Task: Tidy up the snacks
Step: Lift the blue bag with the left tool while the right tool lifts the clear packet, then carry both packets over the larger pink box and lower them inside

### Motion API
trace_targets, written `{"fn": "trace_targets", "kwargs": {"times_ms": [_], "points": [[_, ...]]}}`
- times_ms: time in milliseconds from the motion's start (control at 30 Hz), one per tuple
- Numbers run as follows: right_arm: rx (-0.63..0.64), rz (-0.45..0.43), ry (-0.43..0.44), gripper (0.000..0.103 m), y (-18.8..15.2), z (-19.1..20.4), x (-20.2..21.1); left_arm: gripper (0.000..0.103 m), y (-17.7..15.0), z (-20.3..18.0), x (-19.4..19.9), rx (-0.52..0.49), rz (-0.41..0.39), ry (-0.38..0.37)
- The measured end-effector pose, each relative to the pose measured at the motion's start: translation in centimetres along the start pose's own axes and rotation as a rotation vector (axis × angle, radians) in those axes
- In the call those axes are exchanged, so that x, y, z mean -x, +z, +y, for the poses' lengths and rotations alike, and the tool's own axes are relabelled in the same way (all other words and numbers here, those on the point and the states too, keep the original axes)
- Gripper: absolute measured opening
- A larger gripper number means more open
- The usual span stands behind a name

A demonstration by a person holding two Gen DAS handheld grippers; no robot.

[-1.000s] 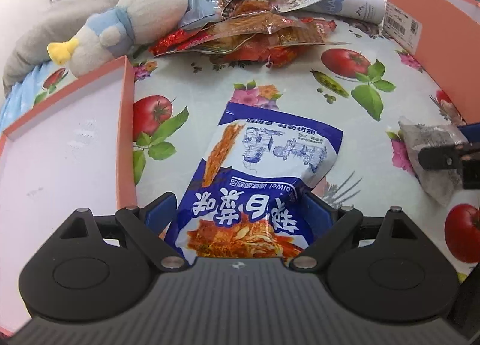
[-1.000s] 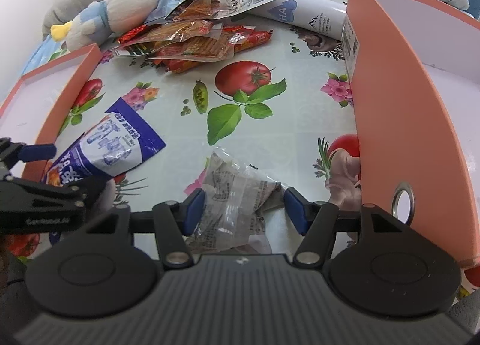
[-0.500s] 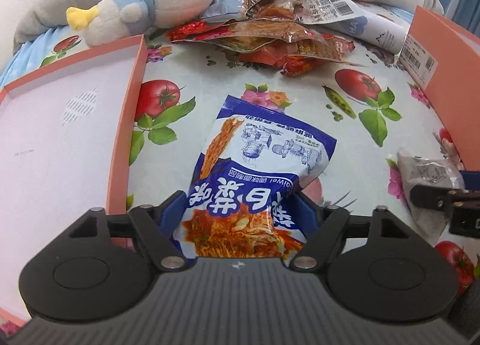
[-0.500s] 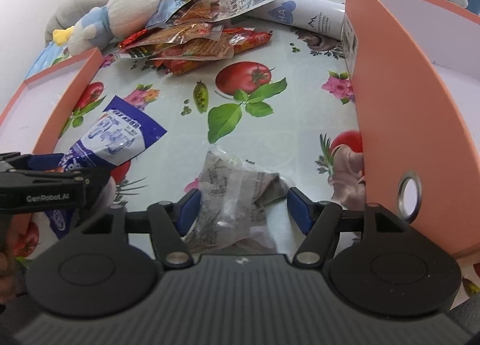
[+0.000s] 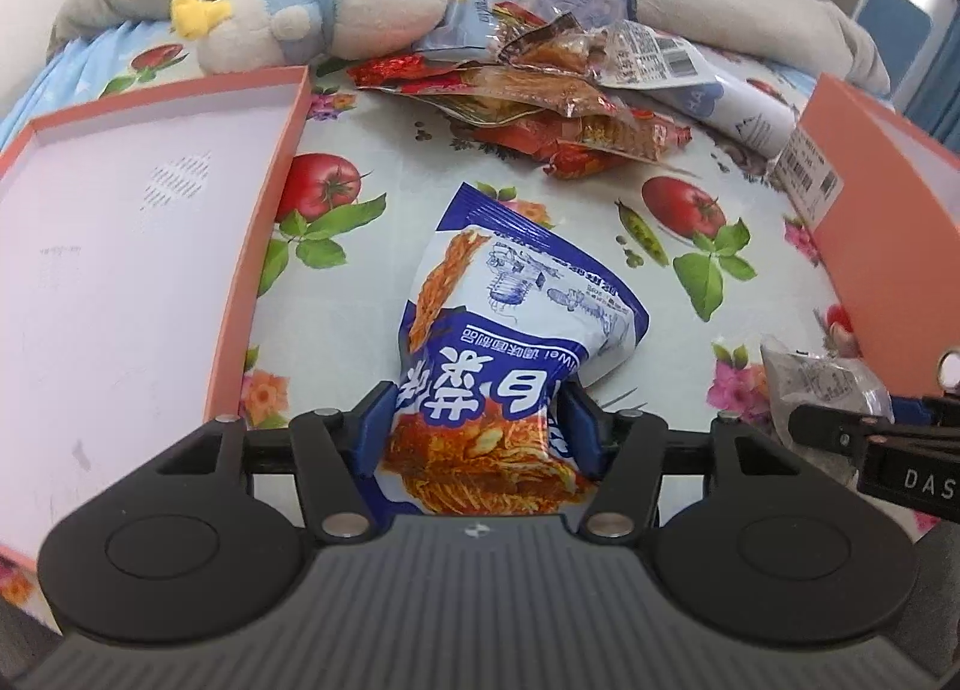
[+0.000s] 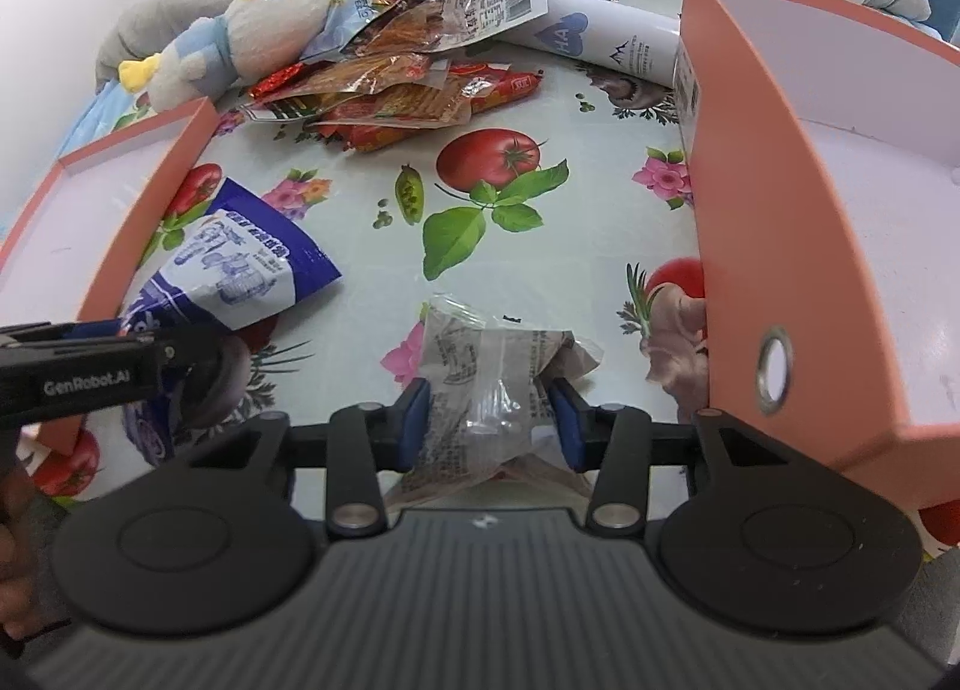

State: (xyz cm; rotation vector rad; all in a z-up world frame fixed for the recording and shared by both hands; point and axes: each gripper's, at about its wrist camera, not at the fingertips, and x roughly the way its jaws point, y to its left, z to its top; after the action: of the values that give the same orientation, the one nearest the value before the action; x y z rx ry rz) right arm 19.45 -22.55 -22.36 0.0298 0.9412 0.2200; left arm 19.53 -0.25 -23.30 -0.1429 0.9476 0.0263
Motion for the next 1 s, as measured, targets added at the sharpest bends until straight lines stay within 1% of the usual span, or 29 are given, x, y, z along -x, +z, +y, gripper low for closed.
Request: {"fn": "trace_targets", "kwargs": {"times_ms": [100,333,467,767,833,1000], "points": [[-0.007,-0.014,-0.002,0.046,0.3,-0.1,0.9,0.064,0.0,-0.1,0.7,0.014,-0.002,-0.005],[0.021,-0.027,0.017,0.046,0.7,0.3,2.3,0.064,-0.1,-0.7,2.9,0.047,-0.041,-0.013],[0.031,-0.043,0.029,0.046,1.0,0.5,3.5,0.064,0.2,-1.0,4.0,0.076,-0.049,-0.034],[0.012,-0.088,0.039,0.046,2.2,0.3,6.6,0.064,2.1,-2.0,7.1,0.087,-0.086,-0.058],[0.008,-0.096,0.042,0.046,2.6,0.2,7.3,0.064,2.6,-2.2,8.0,0.101,-0.098,-0.074],[0.008,-0.141,0.044,0.046,4.0,-0.2,9.6,0.064,4.1,-3.5,10.4,0.095,-0.136,-0.104]]}}
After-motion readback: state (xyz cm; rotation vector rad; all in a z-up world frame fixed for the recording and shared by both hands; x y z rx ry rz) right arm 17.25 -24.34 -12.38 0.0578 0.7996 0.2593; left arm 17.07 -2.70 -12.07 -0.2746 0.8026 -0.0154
